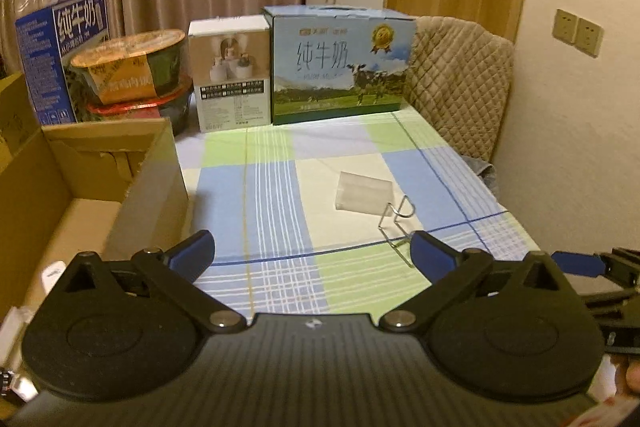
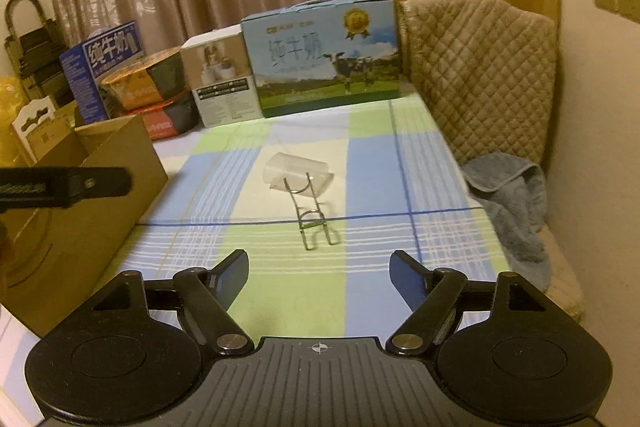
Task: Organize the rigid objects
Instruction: 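Move both tools back over the clear cup and wire stand, then grasp the wire metal stand with the right tool while the left tool approaches the clear cup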
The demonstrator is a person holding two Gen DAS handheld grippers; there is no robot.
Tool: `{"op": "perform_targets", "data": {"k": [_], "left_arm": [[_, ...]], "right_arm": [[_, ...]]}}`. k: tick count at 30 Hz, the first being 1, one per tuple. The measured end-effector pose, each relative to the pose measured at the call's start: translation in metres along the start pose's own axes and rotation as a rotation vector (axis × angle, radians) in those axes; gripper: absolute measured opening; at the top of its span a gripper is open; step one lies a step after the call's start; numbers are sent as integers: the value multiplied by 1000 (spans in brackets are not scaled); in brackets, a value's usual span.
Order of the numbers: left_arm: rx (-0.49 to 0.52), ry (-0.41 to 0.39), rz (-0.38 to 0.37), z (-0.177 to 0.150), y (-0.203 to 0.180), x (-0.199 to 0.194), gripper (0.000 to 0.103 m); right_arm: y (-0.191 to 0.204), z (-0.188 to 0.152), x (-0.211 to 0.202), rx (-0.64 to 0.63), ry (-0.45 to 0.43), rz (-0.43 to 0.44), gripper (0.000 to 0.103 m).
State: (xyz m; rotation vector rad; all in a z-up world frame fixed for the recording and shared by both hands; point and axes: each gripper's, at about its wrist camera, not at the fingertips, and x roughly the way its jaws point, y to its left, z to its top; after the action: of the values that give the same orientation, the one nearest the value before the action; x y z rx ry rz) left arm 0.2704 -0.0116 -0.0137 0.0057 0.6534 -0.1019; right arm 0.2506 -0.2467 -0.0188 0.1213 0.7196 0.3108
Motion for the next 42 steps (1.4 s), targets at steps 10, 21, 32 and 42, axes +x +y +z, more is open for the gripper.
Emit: {"op": "perform_targets", "data": {"k": [10,21,32,42], "left_arm": [[1,12,39,-11,2,68,102],[-5,61,-7,-6,6,106,102],[16,84,2,-8,9,122,102],[20,103,-9,-13,8,128,102]], "right_arm": [[-2,2,68,-123,14,58,75],[-7,0,124,-186,20,83,71],[-1,0,158,-230,61,55,47],[-5,1,152,-245,72,11,24]]}}
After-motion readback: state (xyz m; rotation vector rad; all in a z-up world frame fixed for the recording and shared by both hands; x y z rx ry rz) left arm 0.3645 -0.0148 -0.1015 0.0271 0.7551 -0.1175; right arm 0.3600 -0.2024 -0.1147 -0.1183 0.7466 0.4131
